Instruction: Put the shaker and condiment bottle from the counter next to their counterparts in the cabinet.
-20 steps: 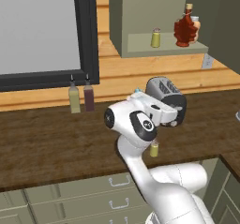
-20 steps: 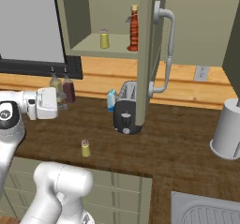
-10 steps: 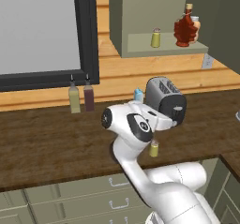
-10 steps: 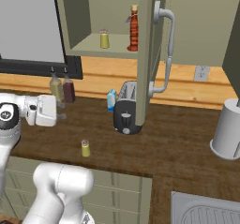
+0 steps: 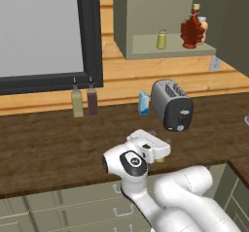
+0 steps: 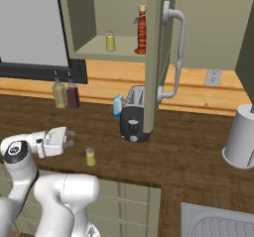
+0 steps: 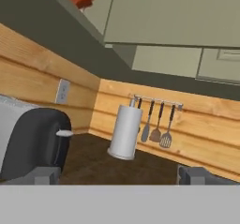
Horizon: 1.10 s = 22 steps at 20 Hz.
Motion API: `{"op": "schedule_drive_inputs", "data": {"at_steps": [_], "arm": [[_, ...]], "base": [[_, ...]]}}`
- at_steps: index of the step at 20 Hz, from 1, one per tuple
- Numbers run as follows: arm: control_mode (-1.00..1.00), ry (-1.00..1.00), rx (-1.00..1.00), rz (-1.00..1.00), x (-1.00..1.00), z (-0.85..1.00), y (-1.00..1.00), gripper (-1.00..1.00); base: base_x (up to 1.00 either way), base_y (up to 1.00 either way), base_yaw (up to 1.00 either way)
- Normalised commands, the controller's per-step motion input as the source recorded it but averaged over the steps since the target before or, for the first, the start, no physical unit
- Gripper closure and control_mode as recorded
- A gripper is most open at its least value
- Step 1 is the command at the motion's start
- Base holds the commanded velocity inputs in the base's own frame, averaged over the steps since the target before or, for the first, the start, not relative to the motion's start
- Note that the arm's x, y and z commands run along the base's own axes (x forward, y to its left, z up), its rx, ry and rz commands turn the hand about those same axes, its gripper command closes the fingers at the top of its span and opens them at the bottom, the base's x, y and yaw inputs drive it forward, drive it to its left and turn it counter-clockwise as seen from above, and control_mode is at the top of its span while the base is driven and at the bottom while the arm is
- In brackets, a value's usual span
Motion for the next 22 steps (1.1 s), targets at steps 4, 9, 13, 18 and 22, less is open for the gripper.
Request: {"op": "schedule_drive_inputs", "data": {"at_steps": [4, 9, 13, 18, 22], "arm": [[-1.0, -0.01, -0.01, -0.14, 0.46, -0.96, 0.0, -1.0], [-1.0, 0.0, 0.03, -0.05, 0.07, -0.04, 0.0, -1.0], [-1.0, 0.0, 0.24, 0.0, 0.0, -0.2, 0.02, -1.0], [-1.0, 0.0, 0.81, 0.0, 0.0, -0.62, -0.06, -1.0], [-1.0, 0.0, 0.25, 0.0, 0.0, -0.07, -0.13, -1.0]], "base": [[0.0, 0.0, 0.0], [0.0, 0.0, 0.0], [0.0, 0.0, 0.0], [0.0, 0.0, 0.0], [0.0, 0.0, 0.0]]}}
